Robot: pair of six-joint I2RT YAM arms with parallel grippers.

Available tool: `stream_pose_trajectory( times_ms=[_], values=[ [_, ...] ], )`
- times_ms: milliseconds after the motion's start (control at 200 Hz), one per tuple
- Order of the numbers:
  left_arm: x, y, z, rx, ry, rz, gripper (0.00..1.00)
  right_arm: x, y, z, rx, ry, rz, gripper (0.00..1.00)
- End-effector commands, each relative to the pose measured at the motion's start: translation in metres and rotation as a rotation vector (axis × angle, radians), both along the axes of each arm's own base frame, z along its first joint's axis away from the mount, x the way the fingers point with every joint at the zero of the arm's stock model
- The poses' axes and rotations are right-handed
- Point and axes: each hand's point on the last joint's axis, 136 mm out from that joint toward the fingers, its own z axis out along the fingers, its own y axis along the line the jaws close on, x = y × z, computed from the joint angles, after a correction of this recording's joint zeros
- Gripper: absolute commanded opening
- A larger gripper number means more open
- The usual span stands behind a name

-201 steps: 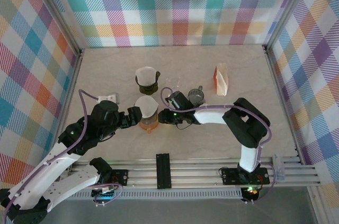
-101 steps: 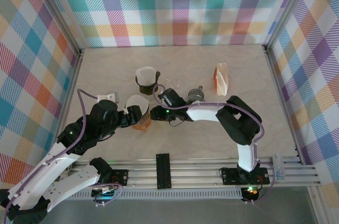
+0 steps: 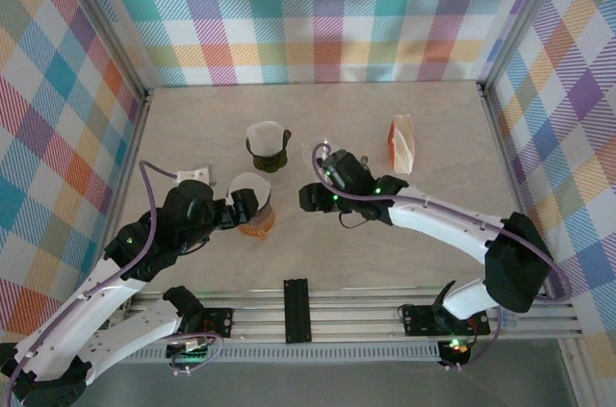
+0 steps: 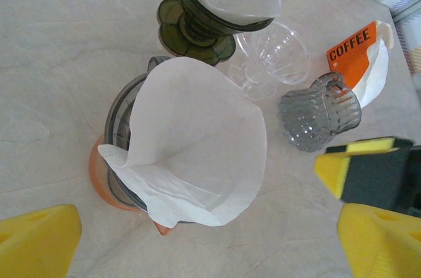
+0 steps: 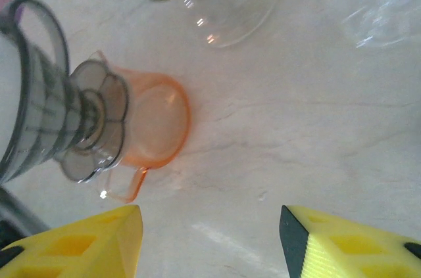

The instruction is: Place the coffee filter in the dripper

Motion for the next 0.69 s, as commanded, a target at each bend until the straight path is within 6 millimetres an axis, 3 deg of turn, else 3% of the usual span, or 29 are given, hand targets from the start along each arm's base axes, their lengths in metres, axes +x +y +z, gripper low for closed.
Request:
stream_pose_trajectory(
  times_ms=[0, 160, 265, 530, 690],
  values=[
    [0.005, 0.004, 0.001, 0.004, -0.013, 0.028, 1.00, 0.016, -0.055, -0.006, -0.211, 0.008, -0.049, 0.61],
    [0.005, 0.006, -0.002, 0.016, -0.003, 0.038, 1.00, 0.051, -0.102, -0.007, -0.278, 0.037, -0.142, 0.60],
    [0.005, 0.007, -0.005, 0.025, 0.001, 0.043, 1.00, 0.066, -0.123, -0.015, -0.292, 0.071, -0.184, 0.57],
    [0.007, 0.006, -0.009, 0.030, 0.011, 0.047, 1.00, 0.095, -0.128, -0.036, -0.222, 0.153, -0.193, 0.48],
    [0.007, 0.003, -0.012, 0.035, 0.026, 0.036, 1.00, 0.098, -0.129, -0.048, -0.234, 0.190, -0.187, 0.40]
  ],
)
